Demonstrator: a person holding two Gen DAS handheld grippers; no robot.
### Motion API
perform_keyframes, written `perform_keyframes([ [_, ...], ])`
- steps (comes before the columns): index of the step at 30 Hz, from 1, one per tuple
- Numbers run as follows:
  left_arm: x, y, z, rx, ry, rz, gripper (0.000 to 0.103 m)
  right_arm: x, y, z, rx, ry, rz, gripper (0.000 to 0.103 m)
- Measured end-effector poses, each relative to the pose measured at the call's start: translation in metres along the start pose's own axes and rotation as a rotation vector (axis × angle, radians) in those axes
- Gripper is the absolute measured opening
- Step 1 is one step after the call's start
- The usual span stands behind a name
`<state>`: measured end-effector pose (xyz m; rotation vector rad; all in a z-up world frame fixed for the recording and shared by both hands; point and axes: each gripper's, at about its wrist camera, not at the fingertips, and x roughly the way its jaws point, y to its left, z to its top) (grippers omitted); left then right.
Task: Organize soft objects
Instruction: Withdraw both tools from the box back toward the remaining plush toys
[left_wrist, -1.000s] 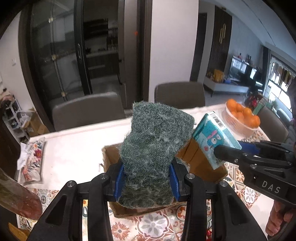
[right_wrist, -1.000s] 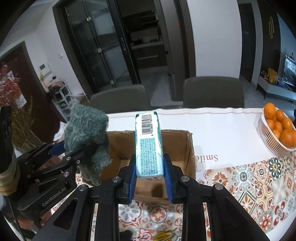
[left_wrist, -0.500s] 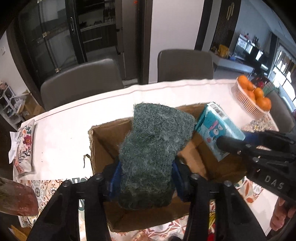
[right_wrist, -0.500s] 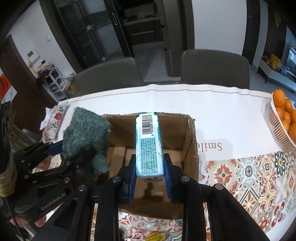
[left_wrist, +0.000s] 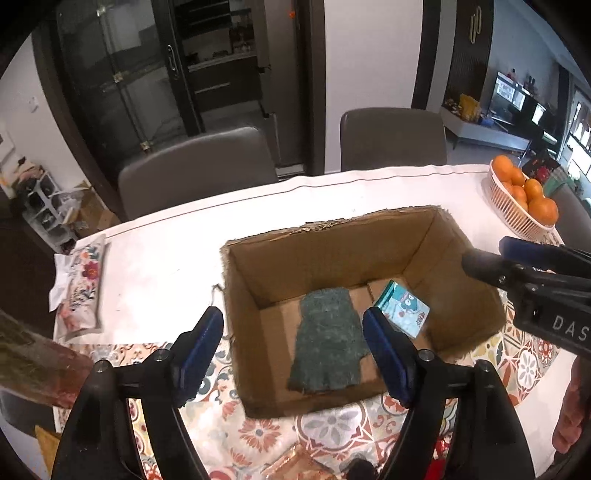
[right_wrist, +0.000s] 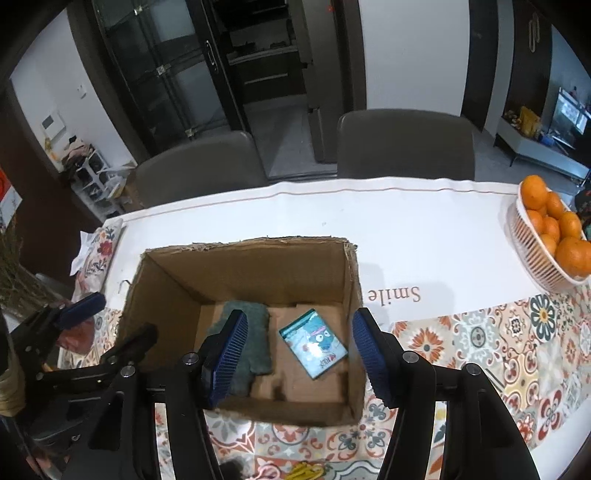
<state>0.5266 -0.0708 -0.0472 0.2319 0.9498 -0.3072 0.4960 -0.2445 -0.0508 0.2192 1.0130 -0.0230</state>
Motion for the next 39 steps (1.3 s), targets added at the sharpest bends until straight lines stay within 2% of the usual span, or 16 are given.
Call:
perform_keyframes([
  [4, -0.021, 0.002, -0.007, -0.016, -0.026, -0.008, 0.080, -0.018, -0.001, -0.005, 0.002, -0.025, 0.009, 0.061],
  [6, -0.032, 0.002, -0.012, -0.029, -0.040, -0.027, 0.080, -0.027, 0.001, -0.010, 0.008, -0.036, 0.016, 0.065],
  [11, -0.055, 0.000, -0.023, -0.021, -0.067, -0.005, 0.081, -0.047, 0.003, -0.021, 0.027, -0.055, 0.032, 0.067],
  [25, -0.107, -0.016, -0.060, 0.032, -0.126, -0.002, 0.081, -0.104, 0.009, -0.063, 0.004, -0.134, -0.018, 0.068],
  [29, -0.124, -0.022, -0.070, 0.062, -0.158, 0.005, 0.082, -0.120, 0.008, -0.077, 0.008, -0.166, -0.029, 0.072],
  [39, -0.143, -0.034, -0.100, 0.129, -0.182, 0.001, 0.084, -0.135, 0.008, -0.114, 0.006, -0.151, -0.010, 0.072],
])
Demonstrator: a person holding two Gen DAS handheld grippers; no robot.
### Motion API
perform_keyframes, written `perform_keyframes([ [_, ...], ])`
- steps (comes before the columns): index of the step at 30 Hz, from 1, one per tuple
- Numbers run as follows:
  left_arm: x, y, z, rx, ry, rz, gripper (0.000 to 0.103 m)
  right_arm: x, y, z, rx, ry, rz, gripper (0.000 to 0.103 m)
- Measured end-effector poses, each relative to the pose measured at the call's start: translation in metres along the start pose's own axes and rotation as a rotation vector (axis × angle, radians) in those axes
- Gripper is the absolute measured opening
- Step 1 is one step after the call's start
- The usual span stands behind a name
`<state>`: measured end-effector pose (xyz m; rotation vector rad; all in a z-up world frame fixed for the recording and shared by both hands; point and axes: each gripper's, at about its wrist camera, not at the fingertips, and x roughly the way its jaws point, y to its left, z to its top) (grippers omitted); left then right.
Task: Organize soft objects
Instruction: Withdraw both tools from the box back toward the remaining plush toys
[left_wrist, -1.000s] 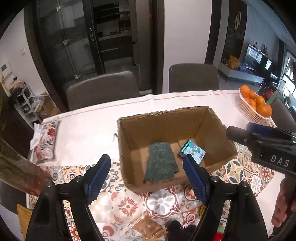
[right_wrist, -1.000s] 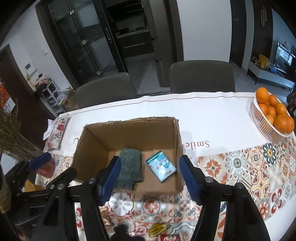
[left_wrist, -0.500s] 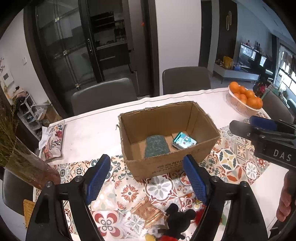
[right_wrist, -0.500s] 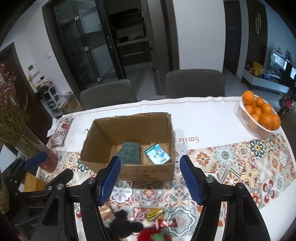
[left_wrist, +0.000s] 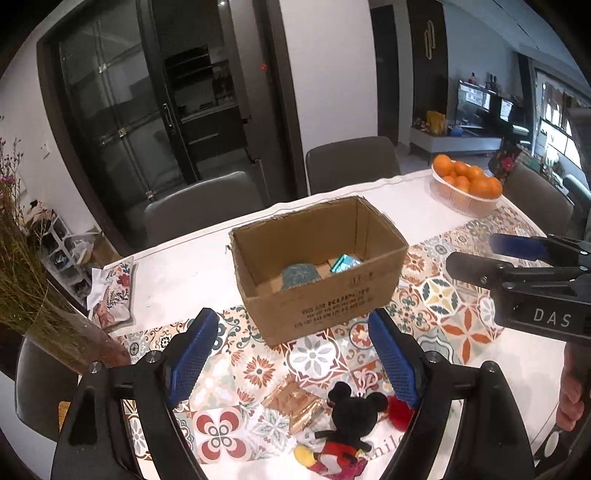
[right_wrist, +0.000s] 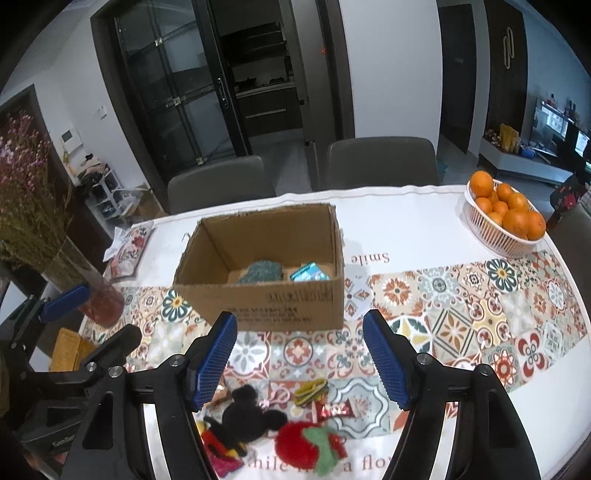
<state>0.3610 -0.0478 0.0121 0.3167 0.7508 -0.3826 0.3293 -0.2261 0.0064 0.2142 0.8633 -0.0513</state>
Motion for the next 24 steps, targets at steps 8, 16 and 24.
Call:
perform_keyframes([
  [8, -0.002, -0.009, -0.020, 0.044, 0.022, -0.012, 0.084, -0.001, -0.001, -0.025, -0.014, 0.030, -0.001, 0.072],
  [16, 0.006, -0.019, -0.045, 0.067, 0.077, -0.052, 0.084, 0.004, 0.000, -0.052, -0.024, 0.084, 0.006, 0.072],
  [24, 0.020, -0.027, -0.069, 0.094, 0.148, -0.095, 0.084, 0.016, 0.002, -0.077, -0.043, 0.150, 0.012, 0.072],
])
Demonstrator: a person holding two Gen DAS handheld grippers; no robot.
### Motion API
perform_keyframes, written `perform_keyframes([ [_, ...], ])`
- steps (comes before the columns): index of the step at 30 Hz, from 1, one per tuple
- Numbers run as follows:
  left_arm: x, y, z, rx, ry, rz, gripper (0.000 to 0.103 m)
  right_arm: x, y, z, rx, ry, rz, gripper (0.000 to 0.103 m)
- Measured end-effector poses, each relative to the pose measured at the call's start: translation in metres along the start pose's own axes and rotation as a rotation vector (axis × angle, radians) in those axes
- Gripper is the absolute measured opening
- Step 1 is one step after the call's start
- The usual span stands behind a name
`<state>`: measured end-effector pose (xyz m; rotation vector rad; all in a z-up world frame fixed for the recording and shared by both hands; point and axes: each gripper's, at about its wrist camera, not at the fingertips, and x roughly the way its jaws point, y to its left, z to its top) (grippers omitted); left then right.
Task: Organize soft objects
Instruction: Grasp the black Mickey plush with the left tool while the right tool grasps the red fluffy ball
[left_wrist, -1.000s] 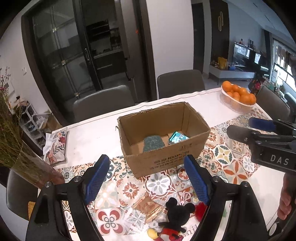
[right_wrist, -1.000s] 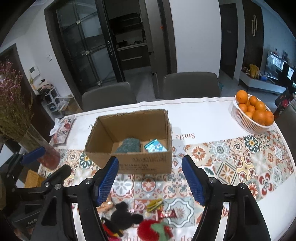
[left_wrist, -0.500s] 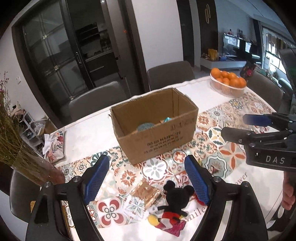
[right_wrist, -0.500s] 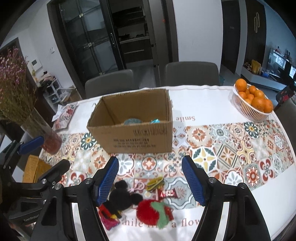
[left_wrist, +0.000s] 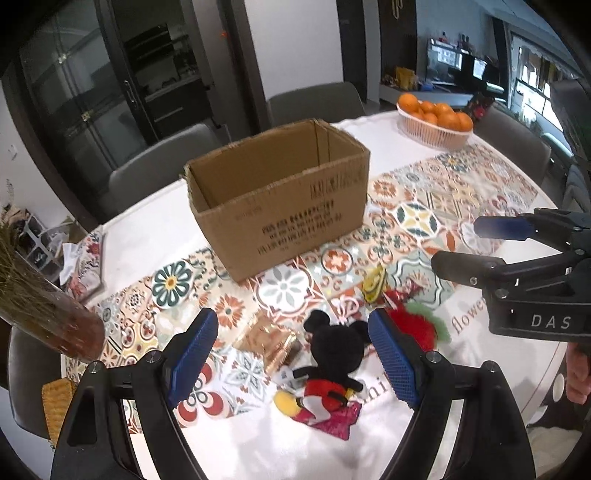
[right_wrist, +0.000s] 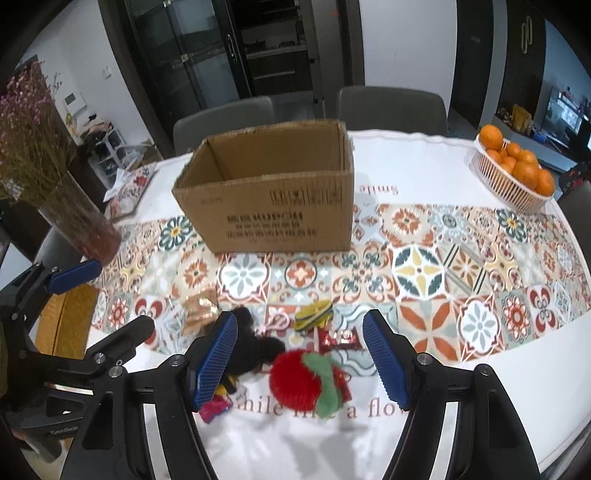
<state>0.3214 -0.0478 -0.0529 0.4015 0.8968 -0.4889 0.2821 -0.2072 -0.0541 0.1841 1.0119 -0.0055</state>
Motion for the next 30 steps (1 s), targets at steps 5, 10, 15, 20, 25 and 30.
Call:
perform_keyframes([
  [5, 0.013, -0.004, -0.009, 0.029, 0.049, -0.014, 0.084, 0.015, 0.001, -0.012, -0.001, 0.062, 0.011, 0.072],
  [10, 0.032, -0.008, -0.022, 0.069, 0.107, -0.042, 0.084, 0.029, 0.000, -0.025, 0.011, 0.122, 0.018, 0.072],
  [15, 0.053, -0.013, -0.031, 0.110, 0.170, -0.072, 0.084, 0.048, -0.001, -0.039, 0.011, 0.196, 0.021, 0.072],
  [20, 0.073, -0.016, -0.041, 0.156, 0.223, -0.094, 0.084, 0.066, -0.003, -0.051, 0.001, 0.246, 0.010, 0.072],
  [25, 0.091, -0.020, -0.047, 0.189, 0.261, -0.119, 0.083, 0.082, -0.003, -0.058, -0.023, 0.272, 0.005, 0.072],
  [30, 0.107, -0.022, -0.049, 0.191, 0.287, -0.146, 0.083, 0.099, -0.004, -0.063, -0.035, 0.293, 0.040, 0.072],
])
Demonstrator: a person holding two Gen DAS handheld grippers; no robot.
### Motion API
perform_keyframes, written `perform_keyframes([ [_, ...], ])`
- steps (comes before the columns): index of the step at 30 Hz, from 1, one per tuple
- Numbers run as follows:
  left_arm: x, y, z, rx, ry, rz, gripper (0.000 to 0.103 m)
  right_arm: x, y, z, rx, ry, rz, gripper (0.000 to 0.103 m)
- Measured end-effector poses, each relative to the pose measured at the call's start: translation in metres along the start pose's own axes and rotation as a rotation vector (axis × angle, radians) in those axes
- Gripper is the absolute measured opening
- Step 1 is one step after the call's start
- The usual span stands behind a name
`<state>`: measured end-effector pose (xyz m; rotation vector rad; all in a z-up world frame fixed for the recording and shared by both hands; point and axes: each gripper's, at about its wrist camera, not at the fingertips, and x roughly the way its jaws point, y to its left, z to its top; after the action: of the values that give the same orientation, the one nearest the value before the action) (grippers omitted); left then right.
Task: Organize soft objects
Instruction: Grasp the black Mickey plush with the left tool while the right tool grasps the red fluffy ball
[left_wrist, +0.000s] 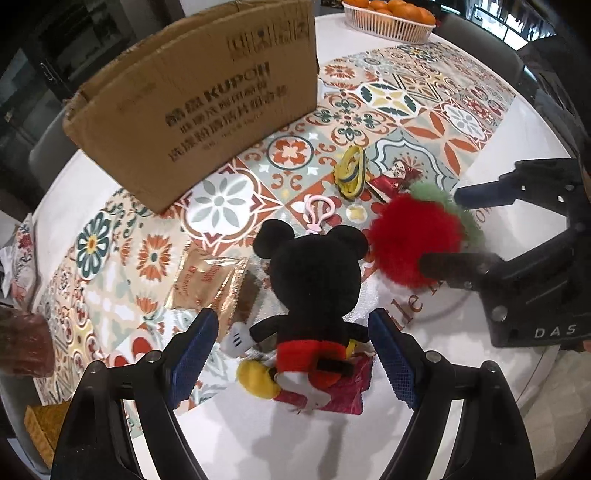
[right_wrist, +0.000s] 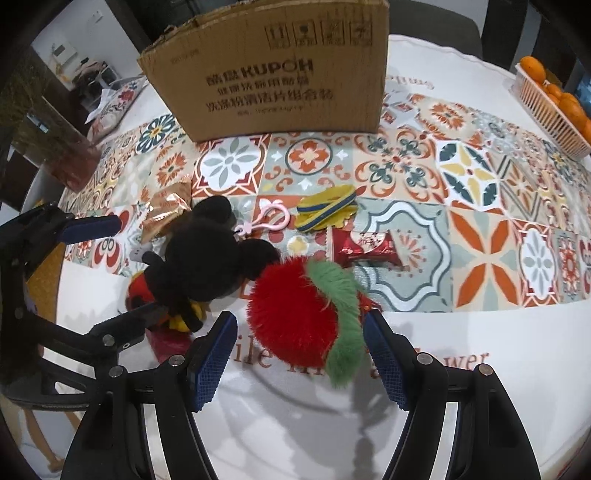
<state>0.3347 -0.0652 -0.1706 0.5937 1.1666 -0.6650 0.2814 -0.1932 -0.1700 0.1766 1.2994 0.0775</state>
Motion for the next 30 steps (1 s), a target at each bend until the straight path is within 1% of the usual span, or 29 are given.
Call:
perform_keyframes([
  [2, 0.006, 0.001, 0.002, -0.004, 0.012, 0.002, 0.083, 0.007, -0.001, 0.001, -0.005, 0.010, 0.019, 0.072],
  [7, 0.021, 0.001, 0.003, -0.026, 0.039, -0.025, 0.080, 0.021, -0.005, 0.005, -0.010, 0.031, -0.002, 0.072],
  [12, 0.033, 0.004, 0.003, -0.066, 0.058, -0.041, 0.077, 0.038, -0.007, 0.008, -0.013, 0.055, 0.008, 0.072],
  [18, 0.041, 0.008, 0.002, -0.128, 0.057, -0.099, 0.077, 0.049, -0.008, 0.010, -0.013, 0.045, 0.016, 0.071],
  [21, 0.044, 0.009, 0.002, -0.163, 0.052, -0.123, 0.075, 0.054, -0.008, 0.010, -0.017, 0.042, 0.012, 0.069],
  [22, 0.045, 0.008, 0.002, -0.171, 0.050, -0.129, 0.073, 0.054, -0.008, 0.010, -0.019, 0.033, 0.008, 0.069],
  [24, 0.046, 0.008, 0.001, -0.199, 0.042, -0.144, 0.070, 0.055, -0.008, 0.011, -0.019, 0.023, 0.009, 0.061],
  [26, 0.048, 0.007, -0.001, -0.234, 0.033, -0.168, 0.066, 0.054, -0.009, 0.010, -0.023, 0.009, 0.002, 0.057],
  [28, 0.048, 0.007, -0.004, -0.262, 0.025, -0.191, 0.058, 0.052, -0.012, 0.009, -0.020, -0.003, 0.005, 0.053],
  [30, 0.048, 0.007, -0.007, -0.299, 0.010, -0.204, 0.055, 0.050, -0.015, 0.008, -0.010, -0.011, 0.016, 0.049],
])
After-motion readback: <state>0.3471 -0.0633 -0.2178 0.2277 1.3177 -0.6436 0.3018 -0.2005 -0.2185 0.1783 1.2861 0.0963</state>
